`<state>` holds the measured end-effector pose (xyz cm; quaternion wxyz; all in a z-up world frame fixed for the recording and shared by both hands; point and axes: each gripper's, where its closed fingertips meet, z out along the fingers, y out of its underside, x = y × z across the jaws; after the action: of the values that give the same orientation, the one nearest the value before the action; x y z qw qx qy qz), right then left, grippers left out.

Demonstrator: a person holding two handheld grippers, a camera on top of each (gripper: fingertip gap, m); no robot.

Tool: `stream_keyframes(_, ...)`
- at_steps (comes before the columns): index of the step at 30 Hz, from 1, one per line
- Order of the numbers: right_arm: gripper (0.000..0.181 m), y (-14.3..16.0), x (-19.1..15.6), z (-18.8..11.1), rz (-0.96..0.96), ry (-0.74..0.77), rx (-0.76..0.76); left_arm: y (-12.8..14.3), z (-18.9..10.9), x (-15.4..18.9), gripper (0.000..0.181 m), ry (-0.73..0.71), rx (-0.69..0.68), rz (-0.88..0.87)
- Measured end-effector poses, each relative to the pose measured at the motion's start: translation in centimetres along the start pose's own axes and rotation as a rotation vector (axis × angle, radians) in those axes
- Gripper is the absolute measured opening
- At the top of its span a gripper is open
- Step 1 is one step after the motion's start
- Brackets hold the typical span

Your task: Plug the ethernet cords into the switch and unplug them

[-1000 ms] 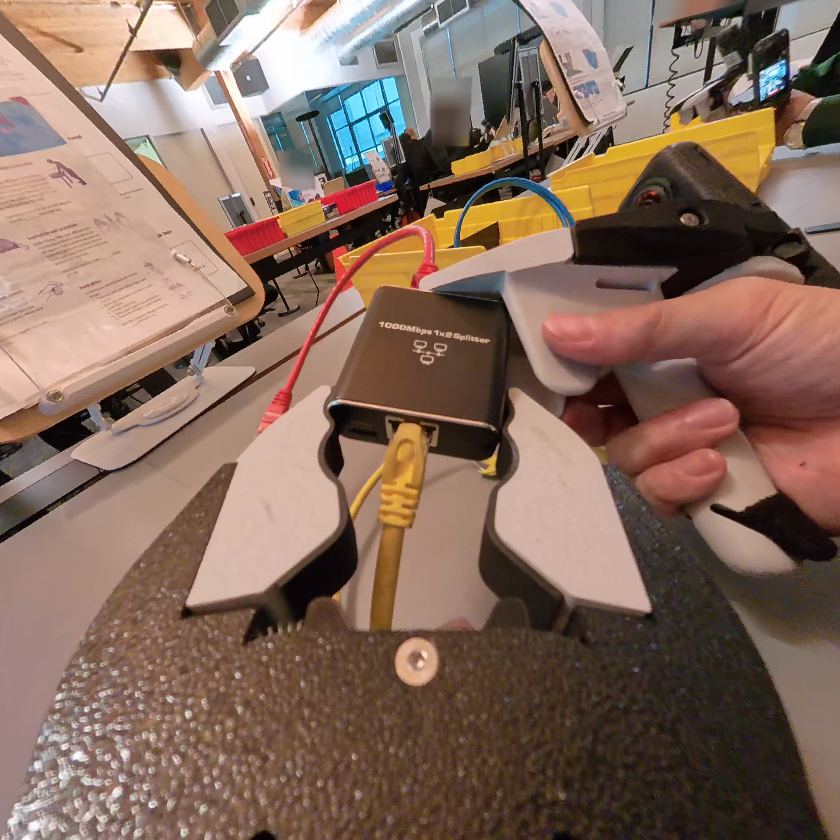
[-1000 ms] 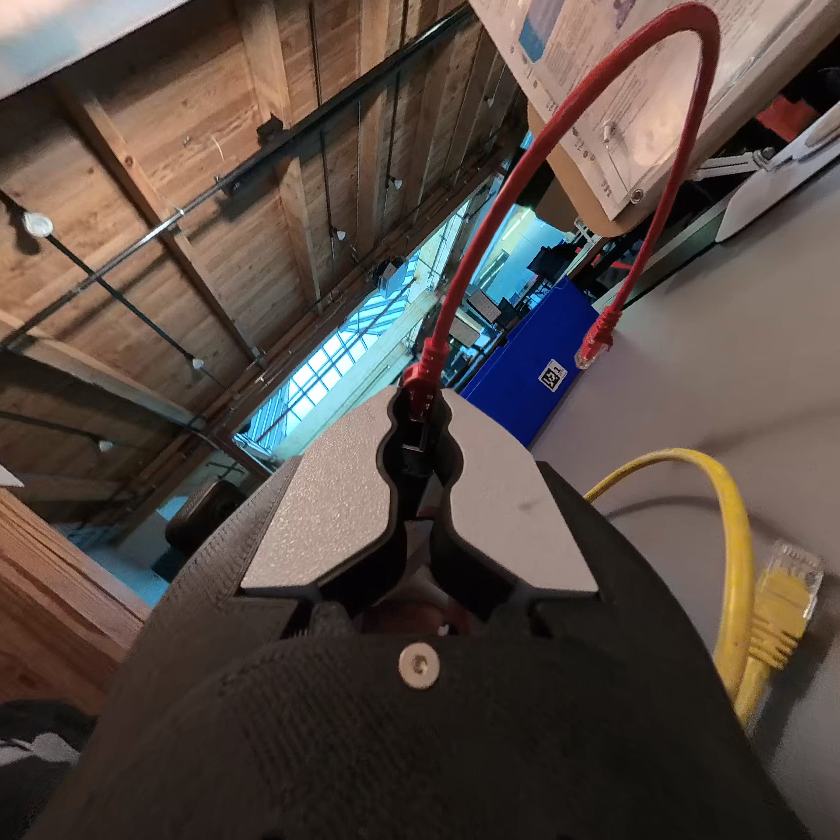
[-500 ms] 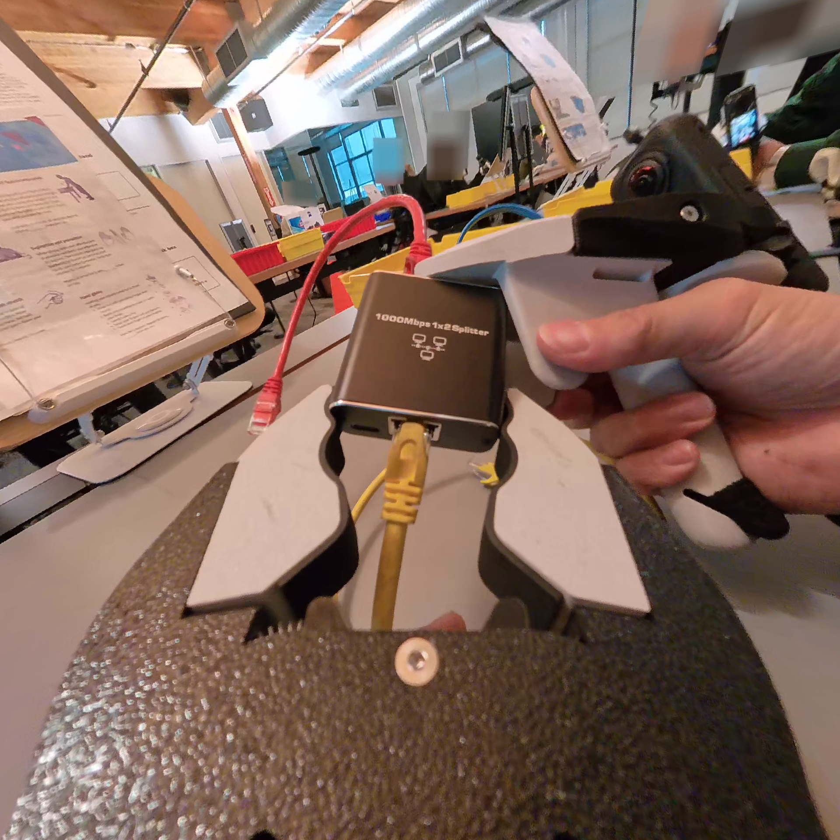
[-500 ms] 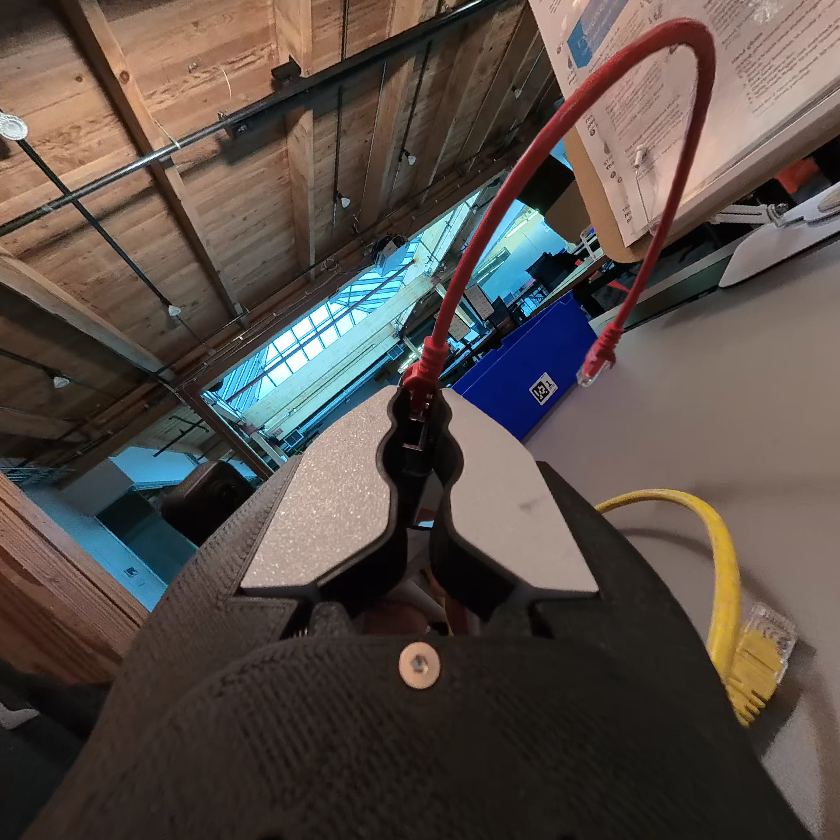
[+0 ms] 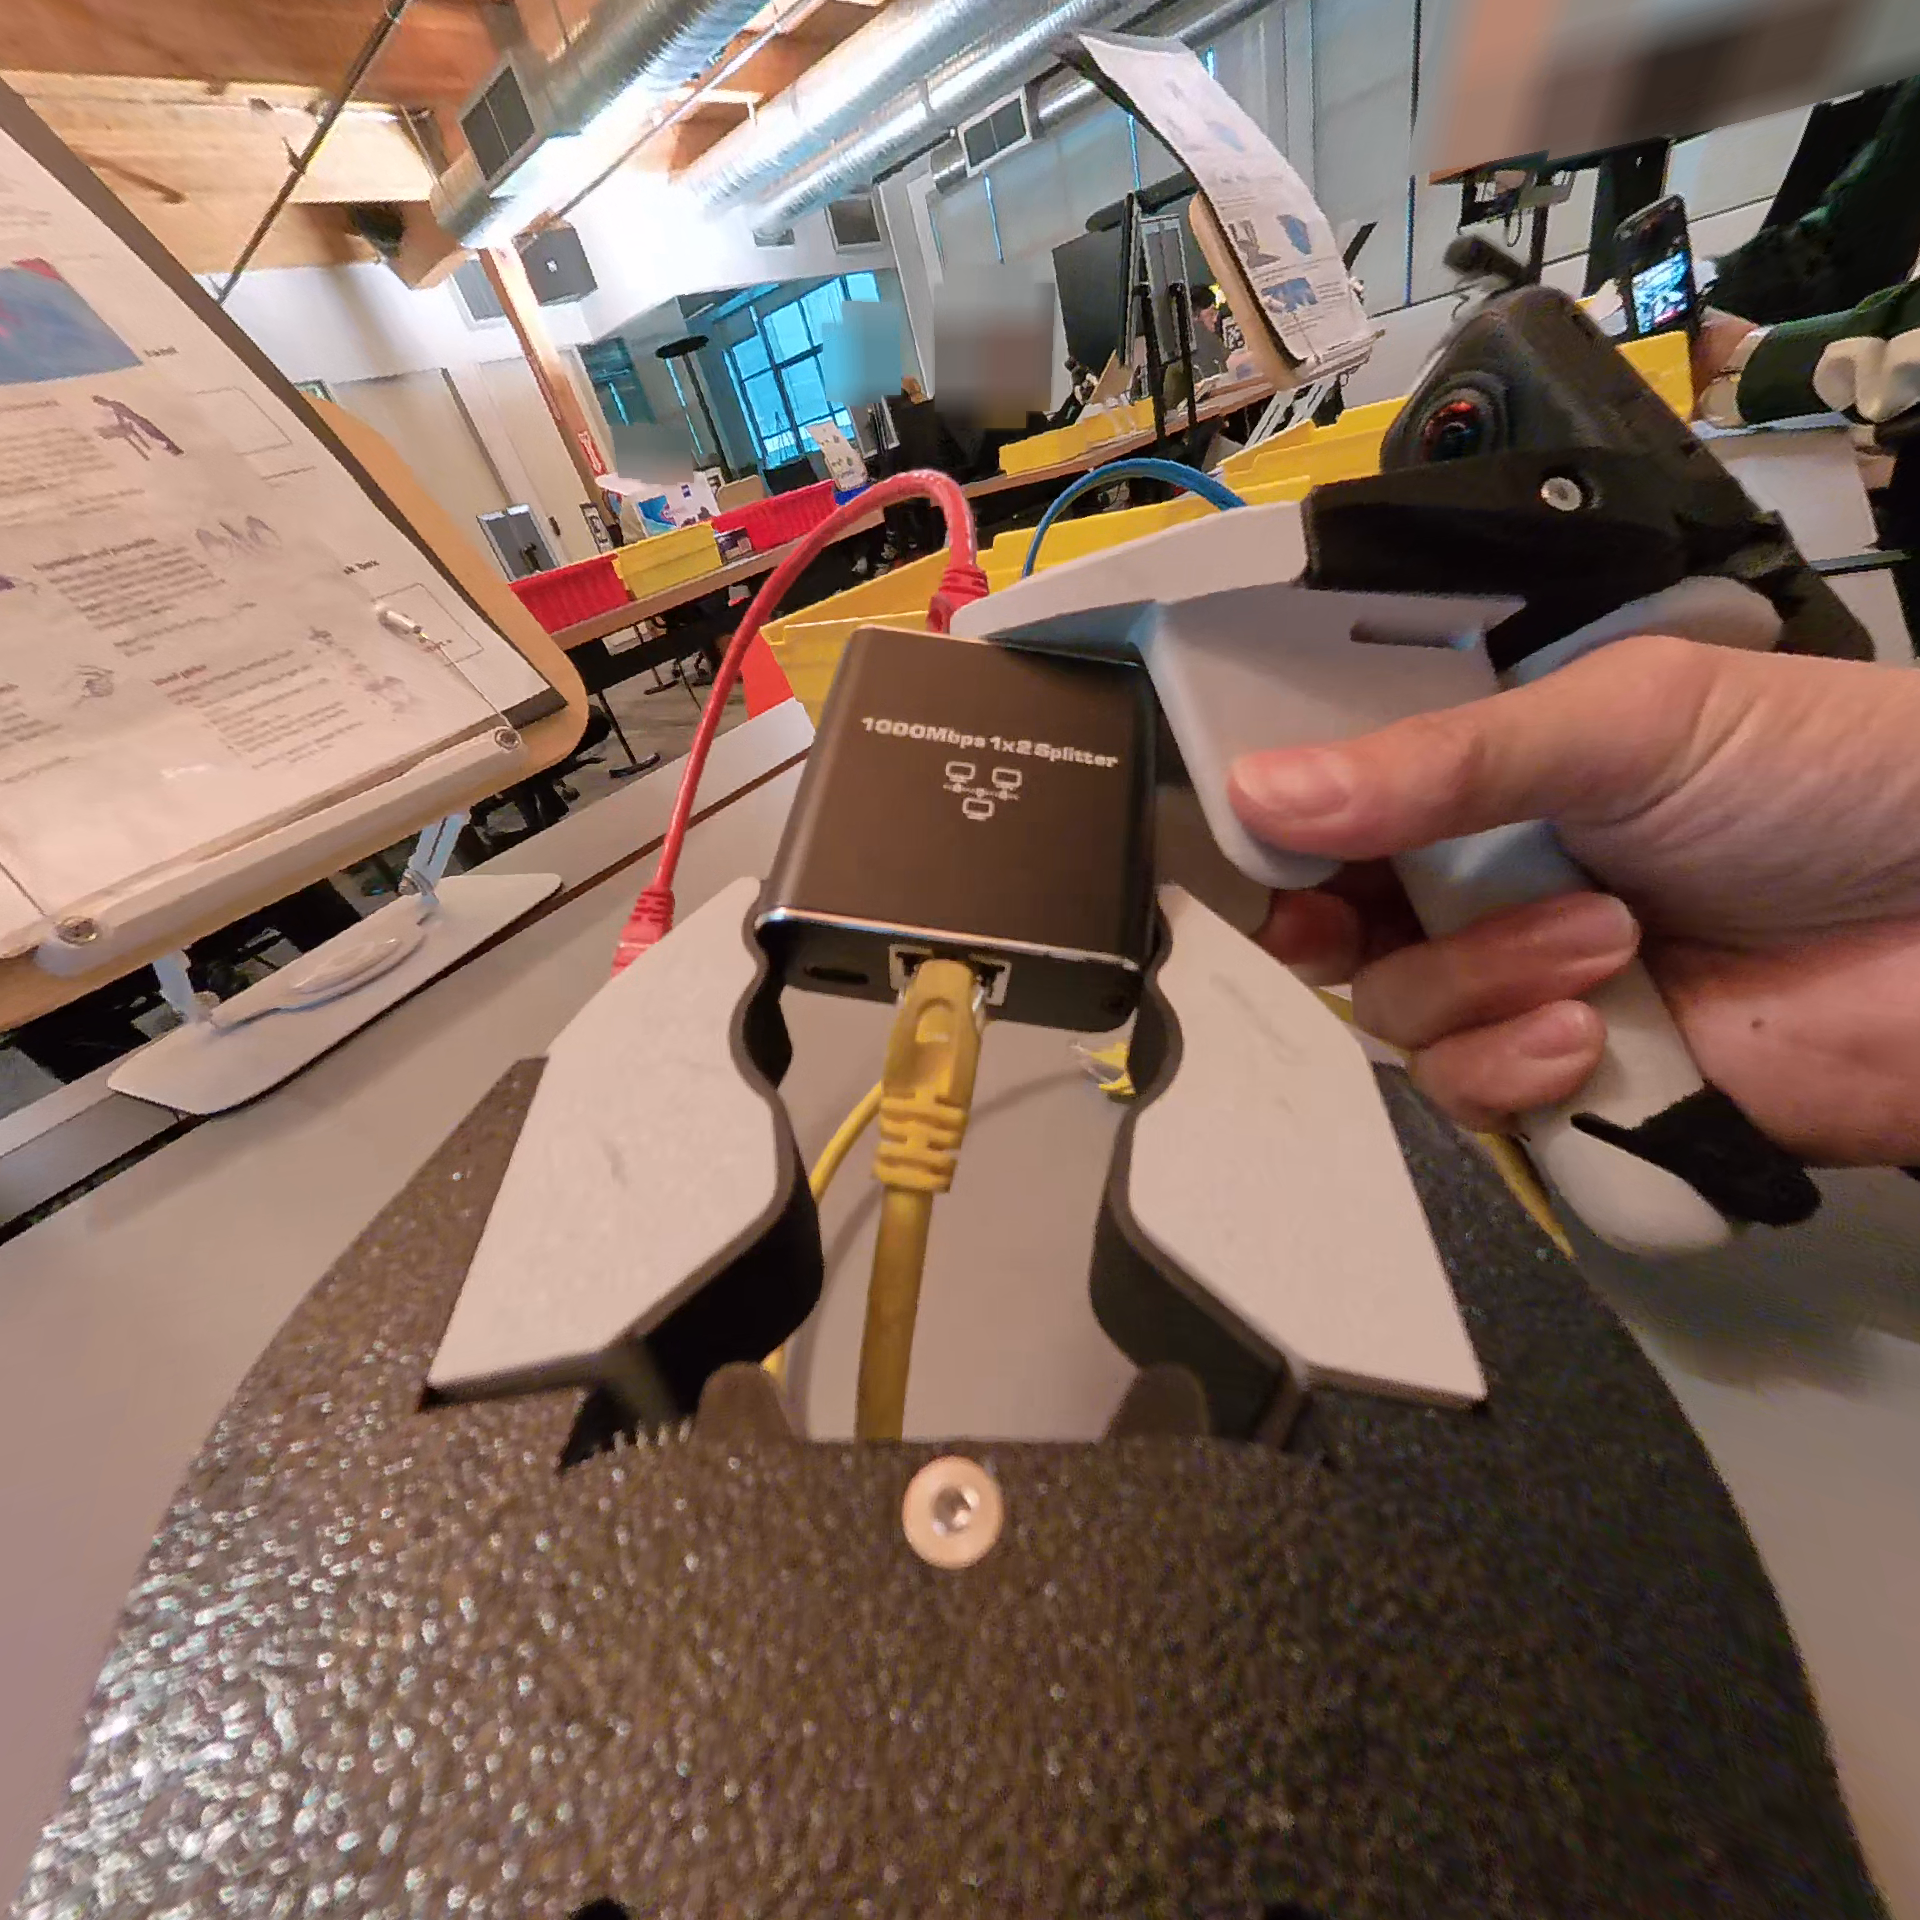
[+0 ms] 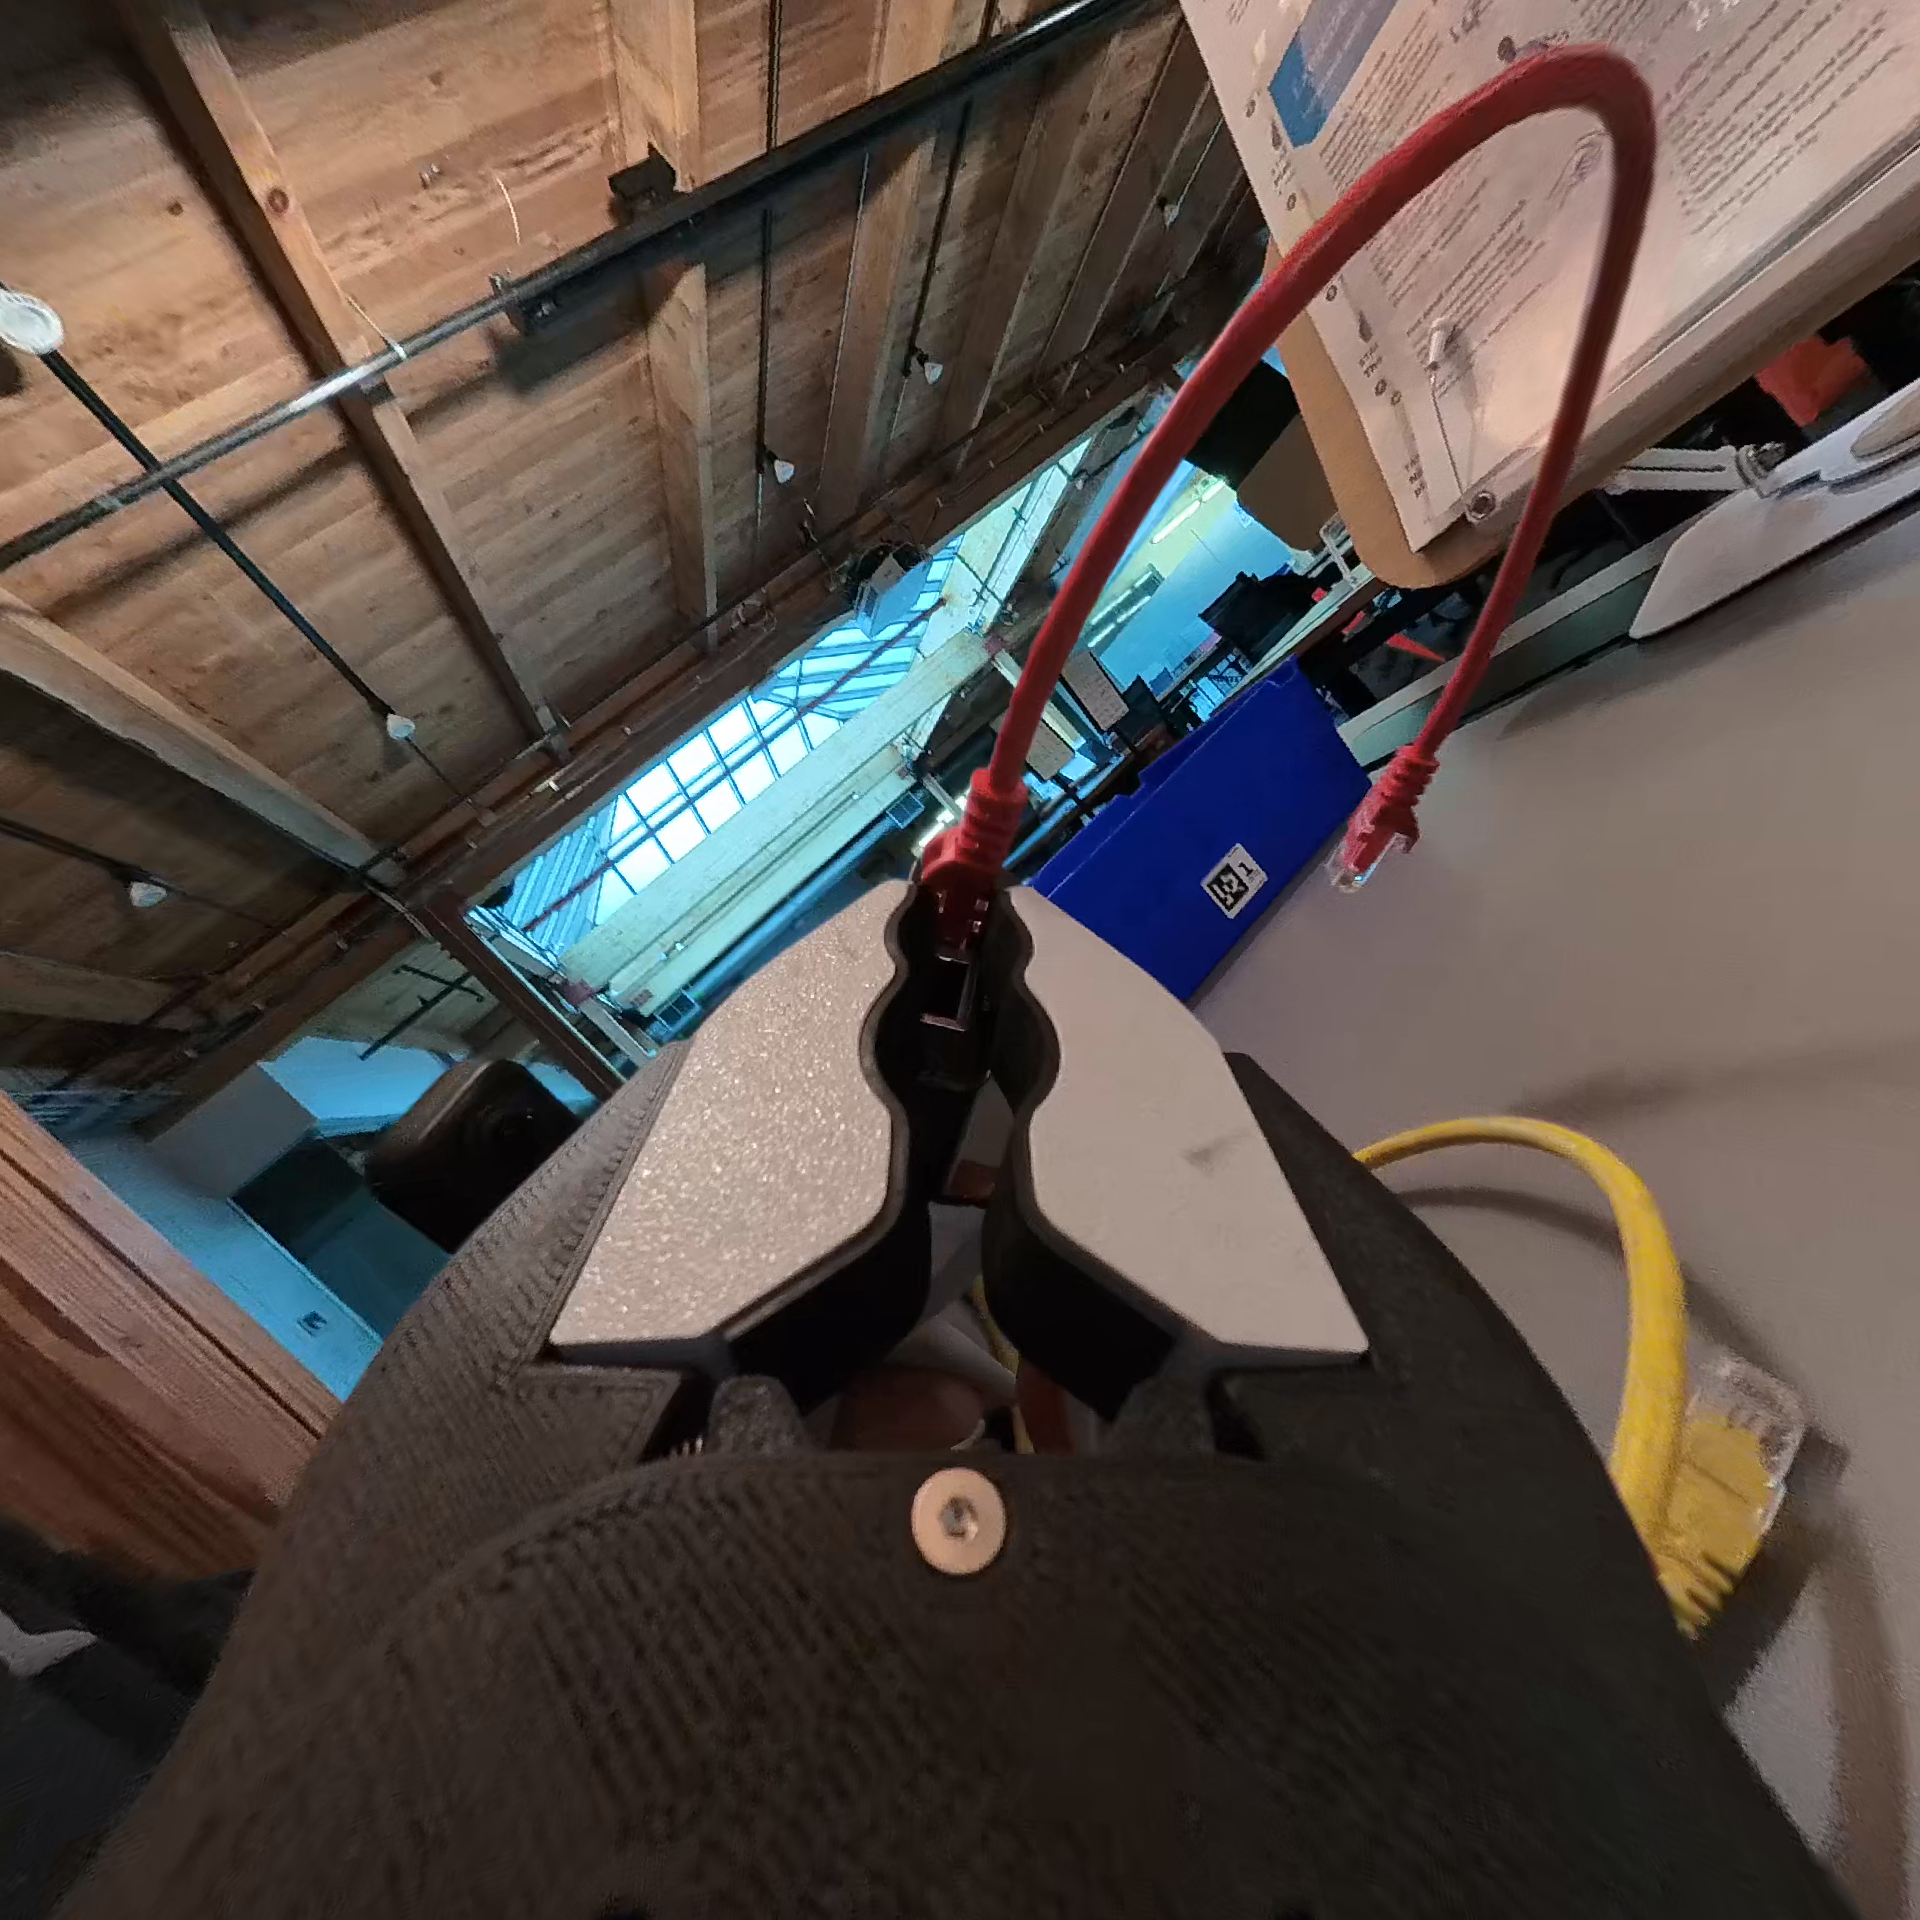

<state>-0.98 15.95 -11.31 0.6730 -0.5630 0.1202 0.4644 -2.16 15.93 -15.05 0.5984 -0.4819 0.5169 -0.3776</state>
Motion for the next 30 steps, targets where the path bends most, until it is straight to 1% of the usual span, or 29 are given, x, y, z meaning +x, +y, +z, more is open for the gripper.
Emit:
stream_keyframes(5,0.012,0.1,0.0,0.4,-0.002,-0.013,-0.007,0.2,0.0,-0.4,0.063,-0.040,-0.018,0.056)
stream_keyframes(6,0.011,0.1,0.0,0.5,-0.002,-0.016,-0.026,0.3,0.0,-0.5,0.063,-0.040,-0.012,0.048)
stream_keyframes(8,0.010,-0.1,-0.2,0.7,-0.047,-0.007,0.004,0.3,-0.1,-0.6,0.063,-0.038,-0.006,0.032)
stream_keyframes(13,0.010,0.1,-0.1,0.8,0.021,0.004,-0.009,0.3,-0.2,-0.9,0.063,-0.061,-0.004,0.045)
stream_keyframes(16,0.011,0.2,0.1,0.7,0.026,0.006,-0.021,0.4,-0.2,-0.8,0.063,-0.062,-0.016,0.047)
stream_keyframes(20,0.012,0.2,0.2,0.7,-0.047,0.018,-0.064,0.4,-0.1,-0.7,0.063,-0.031,-0.017,-0.002)
stream_keyframes(21,0.008,0.2,0.2,0.8,-0.060,0.013,-0.074,0.4,0.0,-0.8,0.063,-0.035,-0.017,-0.003)
stream_keyframes(22,0.012,0.2,0.1,0.9,-0.068,0.010,-0.081,0.4,0.0,-0.8,0.063,-0.039,-0.019,0.001)
stream_keyframes(25,0.012,0.1,-0.1,1.1,-0.073,0.007,-0.064,0.4,0.0,-0.9,0.063,-0.041,-0.014,-0.010)
stream_keyframes(28,0.011,0.0,-0.7,1.6,-0.104,-0.006,-0.078,0.3,-0.1,-1.1,0.063,-0.030,-0.005,-0.048)
stream_keyframes(30,0.011,-0.3,-1.0,1.8,-0.112,-0.017,-0.074,-0.1,-0.3,-1.5,0.063,-0.081,-0.006,0.016)
